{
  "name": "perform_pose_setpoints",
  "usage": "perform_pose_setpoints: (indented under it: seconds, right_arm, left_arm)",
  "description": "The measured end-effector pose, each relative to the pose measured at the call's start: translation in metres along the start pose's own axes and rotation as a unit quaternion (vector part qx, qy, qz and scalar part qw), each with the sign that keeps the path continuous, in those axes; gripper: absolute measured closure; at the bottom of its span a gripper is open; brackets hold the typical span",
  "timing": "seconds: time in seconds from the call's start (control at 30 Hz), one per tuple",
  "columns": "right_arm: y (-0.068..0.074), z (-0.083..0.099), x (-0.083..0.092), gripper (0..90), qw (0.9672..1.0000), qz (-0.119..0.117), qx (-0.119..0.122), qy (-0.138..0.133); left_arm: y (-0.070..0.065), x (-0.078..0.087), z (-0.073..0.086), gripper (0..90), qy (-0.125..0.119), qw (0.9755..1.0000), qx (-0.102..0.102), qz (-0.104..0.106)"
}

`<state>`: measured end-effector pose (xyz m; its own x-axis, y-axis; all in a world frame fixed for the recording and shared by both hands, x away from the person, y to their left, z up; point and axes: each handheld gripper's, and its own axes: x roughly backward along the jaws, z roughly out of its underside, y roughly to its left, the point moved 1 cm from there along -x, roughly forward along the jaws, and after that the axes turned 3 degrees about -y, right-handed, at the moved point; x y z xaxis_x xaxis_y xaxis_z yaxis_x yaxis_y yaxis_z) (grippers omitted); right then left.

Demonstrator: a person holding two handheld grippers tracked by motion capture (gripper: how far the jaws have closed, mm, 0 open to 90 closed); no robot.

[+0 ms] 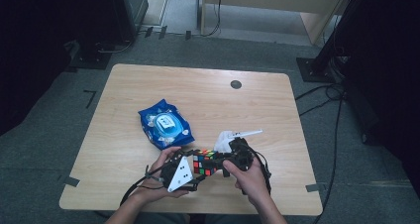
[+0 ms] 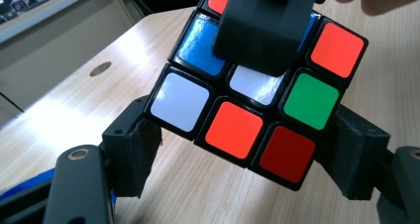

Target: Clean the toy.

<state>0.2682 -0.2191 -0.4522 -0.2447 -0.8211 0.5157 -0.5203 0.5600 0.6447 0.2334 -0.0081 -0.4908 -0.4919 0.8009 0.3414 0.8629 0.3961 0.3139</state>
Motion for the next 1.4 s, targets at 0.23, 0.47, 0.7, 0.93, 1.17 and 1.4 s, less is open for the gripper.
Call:
perform_pose_setpoints:
  seconds: [0.23,0.47,0.7,0.93,1.17,1.4]
  right_arm:
    - [0.002,0.001,-0.002,31.6,0.9998,0.003,0.01,-0.017]
    - [0.003,0.001,0.0,32.5,0.9992,0.007,0.02,-0.034]
    - [0.003,0.0,0.006,32.8,0.9977,0.001,0.025,-0.062]
    - [-0.005,-0.005,0.033,31.3,0.9855,0.022,0.044,-0.162]
    - [-0.022,-0.001,0.037,33.5,0.9705,0.097,0.09,-0.202]
    - [-0.044,0.009,0.025,33.6,0.9492,0.191,0.161,-0.192]
  left_arm:
    - [0.004,0.002,0.0,27.5,-0.006,0.9997,0.021,0.008]
    - [0.011,0.005,0.001,34.1,-0.015,0.9988,0.047,0.003]
    - [0.013,0.006,0.002,34.2,-0.011,0.9989,0.046,-0.005]
    - [0.019,0.009,0.005,34.1,-0.007,0.9985,0.052,-0.014]
    - [0.022,0.01,0.007,34.2,-0.005,0.9983,0.055,-0.02]
    - [0.023,0.012,0.007,34.1,-0.005,0.9981,0.057,-0.021]
